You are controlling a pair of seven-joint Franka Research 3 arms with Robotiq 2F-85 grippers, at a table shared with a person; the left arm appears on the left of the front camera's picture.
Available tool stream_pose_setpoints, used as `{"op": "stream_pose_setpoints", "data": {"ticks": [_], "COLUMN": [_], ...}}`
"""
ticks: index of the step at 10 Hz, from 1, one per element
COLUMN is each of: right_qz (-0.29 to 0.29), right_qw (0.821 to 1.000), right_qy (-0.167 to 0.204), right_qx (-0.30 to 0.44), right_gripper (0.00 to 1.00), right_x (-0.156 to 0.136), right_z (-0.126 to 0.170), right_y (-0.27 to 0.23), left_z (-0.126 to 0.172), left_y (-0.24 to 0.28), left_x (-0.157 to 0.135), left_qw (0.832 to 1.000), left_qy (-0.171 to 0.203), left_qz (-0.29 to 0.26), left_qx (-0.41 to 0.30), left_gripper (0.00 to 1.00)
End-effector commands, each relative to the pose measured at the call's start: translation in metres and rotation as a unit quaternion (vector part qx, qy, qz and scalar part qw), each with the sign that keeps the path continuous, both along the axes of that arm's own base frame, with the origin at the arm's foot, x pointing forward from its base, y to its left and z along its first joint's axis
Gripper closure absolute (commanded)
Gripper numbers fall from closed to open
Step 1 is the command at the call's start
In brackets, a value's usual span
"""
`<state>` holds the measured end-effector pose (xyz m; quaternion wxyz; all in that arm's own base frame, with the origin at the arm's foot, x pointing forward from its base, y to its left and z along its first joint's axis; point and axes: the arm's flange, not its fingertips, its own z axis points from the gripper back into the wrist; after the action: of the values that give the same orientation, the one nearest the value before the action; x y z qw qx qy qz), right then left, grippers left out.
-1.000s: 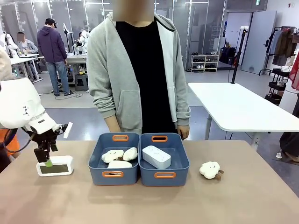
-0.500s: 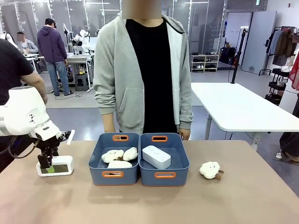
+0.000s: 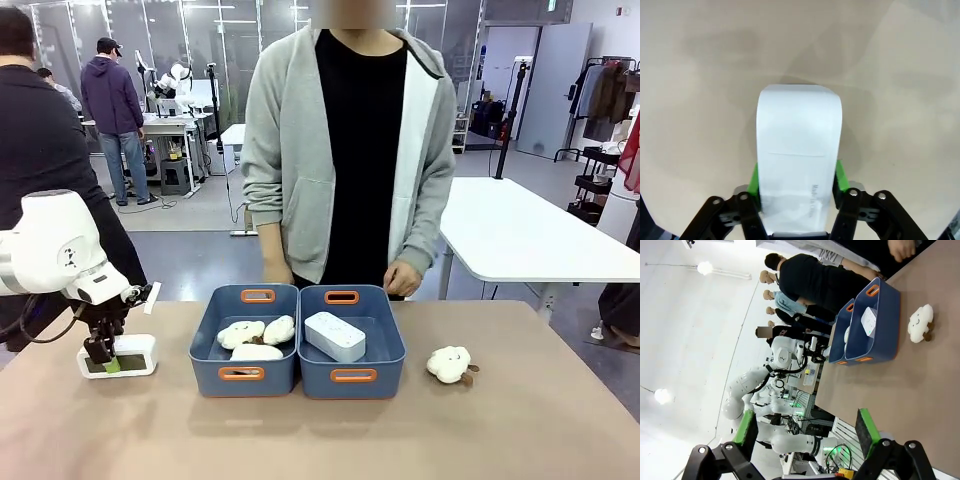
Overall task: Sort the digital clocks into the basket.
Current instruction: Pick up the Digital clock from the table and place it into the empty Plastic storage basket.
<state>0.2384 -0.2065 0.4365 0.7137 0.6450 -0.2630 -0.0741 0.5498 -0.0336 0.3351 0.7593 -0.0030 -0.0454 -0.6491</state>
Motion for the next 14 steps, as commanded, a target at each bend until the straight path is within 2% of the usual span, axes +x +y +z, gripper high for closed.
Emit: {"op": "stream_pose_setpoints", "data": {"ticks": [1,3,4,6,7,8,10,12,13,14], "right_qz": [0.0,0.0,0.0,0.0,0.0,0.0,0.0,0.0,0.0,0.0], "right_qw": [1.0,1.0,1.0,1.0,1.0,1.0,1.0,1.0,1.0,1.0], "right_qy": [0.0,0.0,0.0,0.0,0.0,0.0,0.0,0.0,0.0,0.0], "right_qx": [0.003,0.003,0.003,0.003,0.003,0.003,0.003,0.003,0.003,0.003], "right_gripper": [0.0,0.0,0.0,0.0,0.0,0.0,0.0,0.0,0.0,0.0], "right_x": [-0.001,-0.001,-0.001,-0.001,-0.001,-0.001,-0.001,-0.001,-0.001,-0.001], "right_z": [0.003,0.003,0.003,0.003,0.003,0.003,0.003,0.003,0.003,0.003], "right_y": [0.0,0.0,0.0,0.0,0.0,0.0,0.0,0.0,0.0,0.0], "left_z": [0.005,0.021,0.049,0.144,0.173,0.188,0.193,0.184,0.175,0.174], "left_y": [-0.003,-0.007,-0.019,-0.065,-0.086,-0.112,-0.187,-0.25,-0.274,-0.284], "left_x": [0.002,-0.005,-0.017,-0.055,-0.061,-0.06,-0.047,-0.036,-0.037,-0.047], "left_qw": [1.0,1.0,0.998,0.987,0.978,0.97,0.96,0.953,0.951,0.952], "left_qy": [0.009,0.009,-0.002,-0.062,-0.074,-0.087,-0.096,-0.102,-0.102,-0.101], "left_qz": [0.007,0.005,-0.009,-0.084,-0.09,-0.085,-0.084,-0.075,-0.061,-0.076], "left_qx": [0.005,-0.022,-0.055,-0.126,-0.173,-0.212,-0.249,-0.275,-0.286,-0.278], "left_gripper": [1.0,0.96,0.59,0.59,0.59,0.59,0.59,0.59,0.59,0.59]}}
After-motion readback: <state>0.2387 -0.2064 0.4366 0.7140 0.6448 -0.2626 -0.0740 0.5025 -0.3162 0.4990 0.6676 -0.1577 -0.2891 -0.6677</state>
